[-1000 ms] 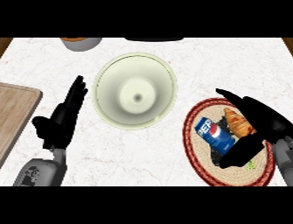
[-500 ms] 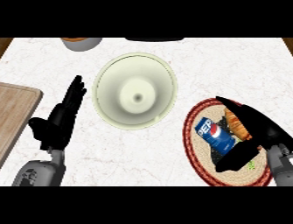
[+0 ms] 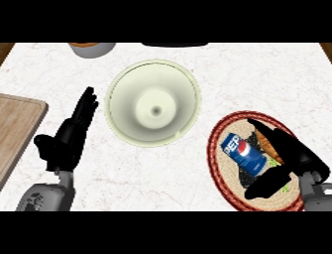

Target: Pick the can from the placemat and place it in the bowl

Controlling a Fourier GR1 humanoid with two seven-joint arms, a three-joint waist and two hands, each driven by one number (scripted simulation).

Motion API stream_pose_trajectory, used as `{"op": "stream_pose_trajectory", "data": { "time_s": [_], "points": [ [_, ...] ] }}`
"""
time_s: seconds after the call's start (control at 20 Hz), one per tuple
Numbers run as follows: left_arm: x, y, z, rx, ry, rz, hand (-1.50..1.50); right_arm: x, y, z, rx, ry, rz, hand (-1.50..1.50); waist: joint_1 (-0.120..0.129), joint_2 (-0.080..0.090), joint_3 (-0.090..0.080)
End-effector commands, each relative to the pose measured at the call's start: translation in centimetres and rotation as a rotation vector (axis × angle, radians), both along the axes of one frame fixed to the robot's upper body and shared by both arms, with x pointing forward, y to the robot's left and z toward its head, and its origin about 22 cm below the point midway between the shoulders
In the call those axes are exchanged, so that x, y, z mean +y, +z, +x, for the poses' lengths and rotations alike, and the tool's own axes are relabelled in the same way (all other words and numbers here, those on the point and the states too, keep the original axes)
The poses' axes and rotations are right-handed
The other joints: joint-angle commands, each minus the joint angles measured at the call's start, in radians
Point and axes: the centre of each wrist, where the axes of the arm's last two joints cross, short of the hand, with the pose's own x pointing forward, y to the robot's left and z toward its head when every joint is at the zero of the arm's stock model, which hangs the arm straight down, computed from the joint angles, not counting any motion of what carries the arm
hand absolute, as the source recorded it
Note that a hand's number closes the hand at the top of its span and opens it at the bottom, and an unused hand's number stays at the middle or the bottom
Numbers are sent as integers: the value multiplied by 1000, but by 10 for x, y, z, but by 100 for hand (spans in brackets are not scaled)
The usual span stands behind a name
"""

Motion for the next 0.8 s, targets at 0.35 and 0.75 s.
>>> {"op": "stream_pose_trajectory", "data": {
  "time_s": [0.35, 0.75],
  "points": [
    [-4, -6, 3, 3, 2, -7, 0, -13, -28, 11, 38, 33, -239, -150, 1, 1, 0],
    [-22, -16, 5, -4, -9, -3, 0, -20, -56, 13, 104, 205, -179, 150, 2, 4, 0]
  ]
}}
